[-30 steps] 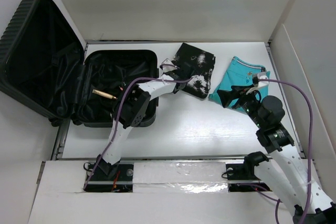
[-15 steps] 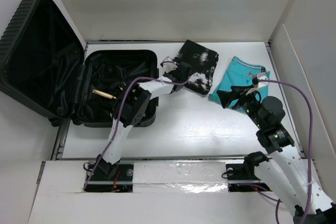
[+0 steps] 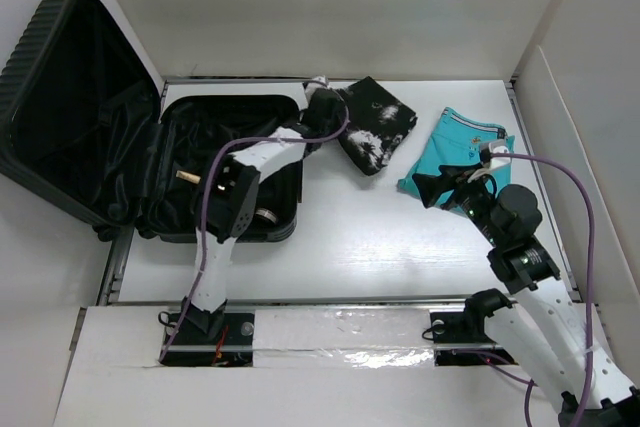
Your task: Pack the luggage
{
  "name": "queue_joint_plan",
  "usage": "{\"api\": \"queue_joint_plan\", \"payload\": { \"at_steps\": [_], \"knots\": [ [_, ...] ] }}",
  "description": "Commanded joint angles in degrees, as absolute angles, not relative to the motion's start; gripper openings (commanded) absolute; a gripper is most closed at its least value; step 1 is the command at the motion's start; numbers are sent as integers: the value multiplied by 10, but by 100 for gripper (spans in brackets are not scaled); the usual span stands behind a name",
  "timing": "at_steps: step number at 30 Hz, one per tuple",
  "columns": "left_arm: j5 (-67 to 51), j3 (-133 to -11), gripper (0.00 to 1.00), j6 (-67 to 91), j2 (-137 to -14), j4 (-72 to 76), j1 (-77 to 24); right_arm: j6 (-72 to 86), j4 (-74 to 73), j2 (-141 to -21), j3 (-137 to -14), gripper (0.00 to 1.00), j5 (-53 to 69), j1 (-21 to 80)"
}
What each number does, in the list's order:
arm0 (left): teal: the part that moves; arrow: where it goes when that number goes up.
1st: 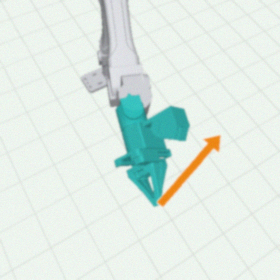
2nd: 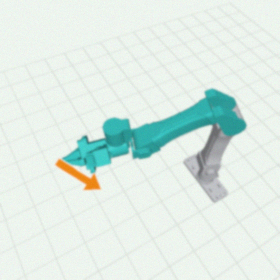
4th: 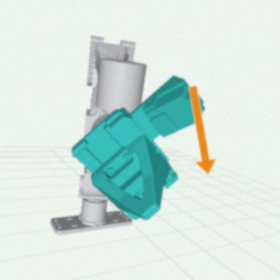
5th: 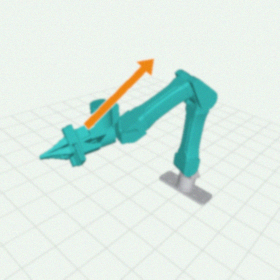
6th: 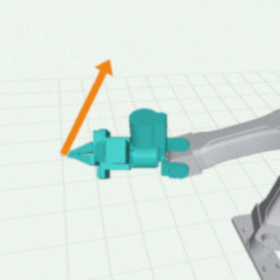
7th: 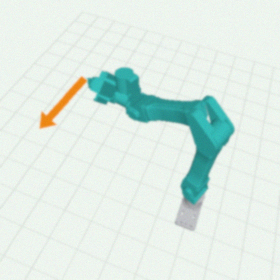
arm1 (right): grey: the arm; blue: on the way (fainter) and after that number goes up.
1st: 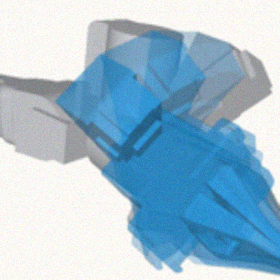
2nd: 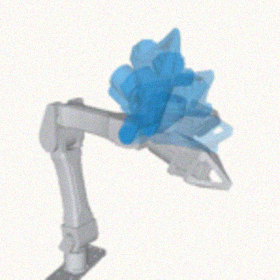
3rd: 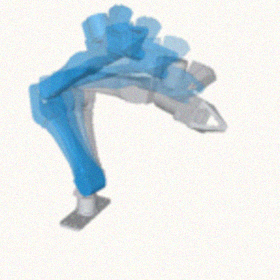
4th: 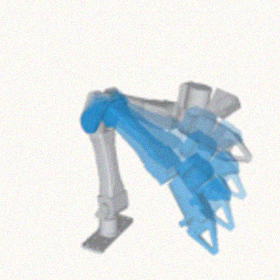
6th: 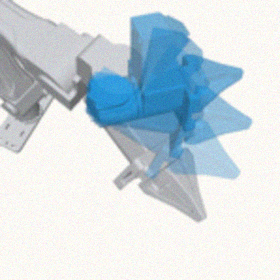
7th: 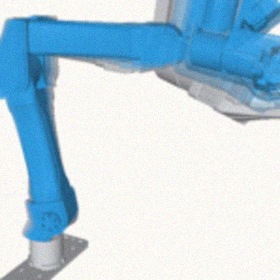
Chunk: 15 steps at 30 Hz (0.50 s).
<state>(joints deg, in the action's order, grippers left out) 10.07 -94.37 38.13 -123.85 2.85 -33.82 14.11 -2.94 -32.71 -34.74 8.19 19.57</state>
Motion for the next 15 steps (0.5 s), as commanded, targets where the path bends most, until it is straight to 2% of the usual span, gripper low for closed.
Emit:
{"api": "queue_joint_plan", "payload": {
  "at_steps": [1,6,10,15],
  "knots": [
    [26,-937,0,295,-1075,35,-295,134,-6,-326,-351,79,78,199],
    [-43,-816,0,278,-949,17,-215,134,-6,-340,-352,79,77,199],
    [-54,-712,0,282,-828,25,-148,133,-7,-347,-353,79,78,199],
    [-90,-613,0,293,-747,21,-47,131,-6,-345,-352,79,72,199]
  ]
}}
